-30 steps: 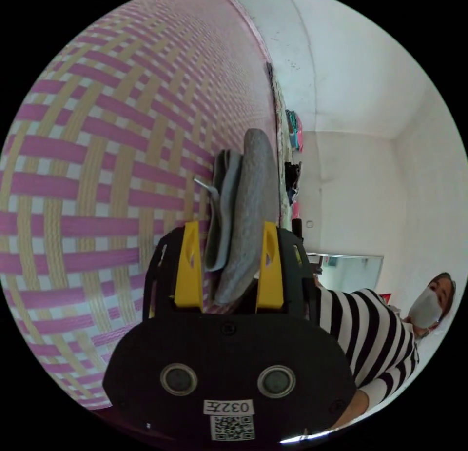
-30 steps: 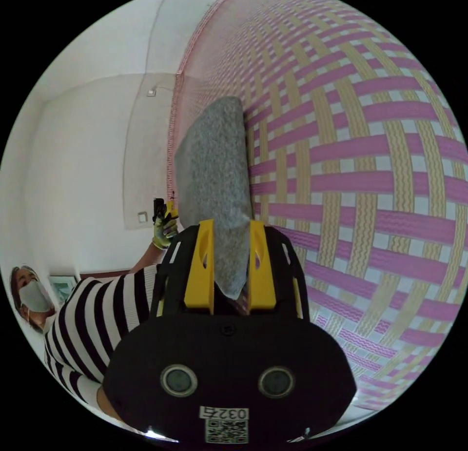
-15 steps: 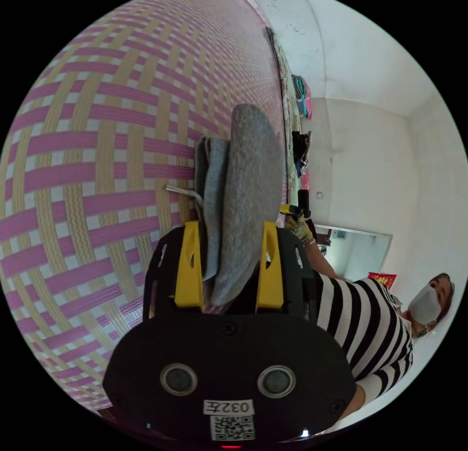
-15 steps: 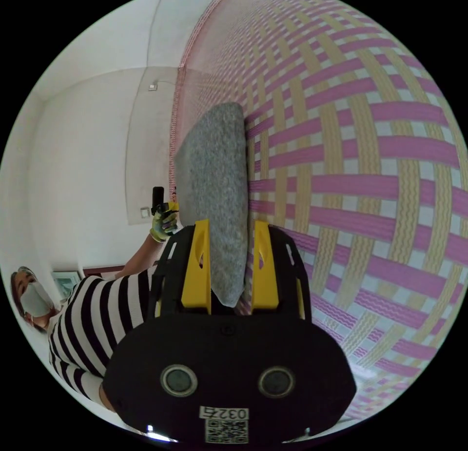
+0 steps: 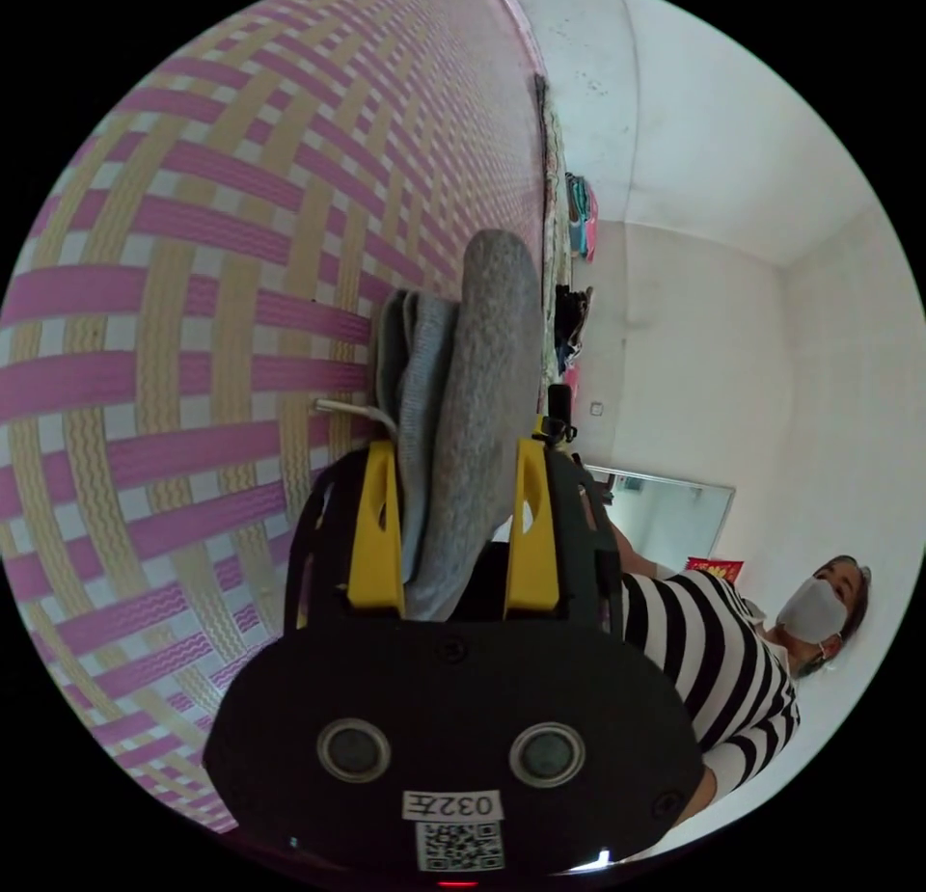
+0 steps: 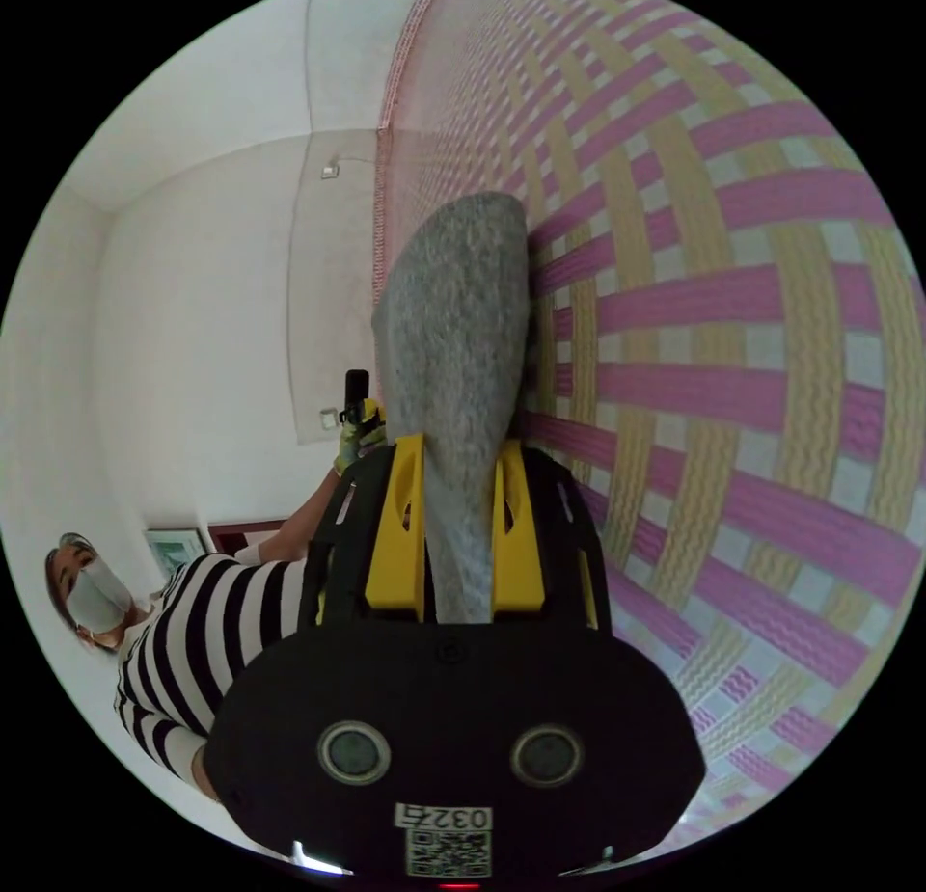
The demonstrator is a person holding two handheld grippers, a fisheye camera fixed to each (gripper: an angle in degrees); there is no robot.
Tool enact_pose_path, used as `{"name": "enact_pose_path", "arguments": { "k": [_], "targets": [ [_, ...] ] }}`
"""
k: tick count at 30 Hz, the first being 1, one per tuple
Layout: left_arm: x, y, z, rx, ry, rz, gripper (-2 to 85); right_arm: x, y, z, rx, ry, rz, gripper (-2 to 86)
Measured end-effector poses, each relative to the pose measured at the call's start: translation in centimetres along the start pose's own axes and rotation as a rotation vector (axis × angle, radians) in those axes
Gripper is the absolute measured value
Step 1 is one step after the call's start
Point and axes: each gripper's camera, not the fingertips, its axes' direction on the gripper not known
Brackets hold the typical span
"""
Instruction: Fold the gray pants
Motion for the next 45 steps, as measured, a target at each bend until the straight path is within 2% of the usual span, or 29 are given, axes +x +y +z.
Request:
{"name": "enact_pose_path", "arguments": {
  "k": [6, 9, 11, 14, 19, 26, 29, 37, 45],
  "targets": [
    [-3.3, -0.5, -0.7, -0.007, -0.072, -0.033, 9.0, 0.2, 4.0, 1.6, 0.047, 0.011, 0.030, 9.4],
    [-4.9, -0.7, -1.1, -0.015, -0.119, -0.027, 7.5, 0.4, 7.5, 2.6, 0.110, 0.007, 0.043, 6.1],
    [-6.3, -0.6, -0.9, -0.030, -0.118, 0.002, 6.3, -0.4, 10.3, 3.6, 0.174, 0.072, 0.046, 4.9],
    [-8.6, 0.1, -0.6, -0.014, 0.015, 0.030, 4.6, -1.8, 14.5, 4.8, 0.246, 0.138, 0.051, 4.4],
    [-12.1, 2.2, 0.6, -0.035, 0.051, 0.085, 4.2, -4.1, 23.0, 7.2, 0.394, 0.142, 0.060, 4.2],
    [-18.6, 2.5, 4.0, -0.221, 0.217, 0.113, 3.9, -8.2, 37.3, 12.1, 0.654, 0.207, 0.109, 4.2],
    [-20.5, 2.4, 5.6, -0.303, 0.230, 0.143, 3.8, -9.3, 42.7, 13.9, 0.717, 0.253, 0.134, 4.2],
    [-24.9, 5.0, 9.7, -0.367, 0.190, 0.220, 4.0, -8.7, 55.0, 16.4, 0.811, 0.274, 0.145, 4.2],
    [-29.5, 8.4, 17.0, -0.344, 0.181, 0.209, 4.1, -5.3, 67.6, 13.8, 0.840, 0.226, 0.058, 4.2]
  ]
}}
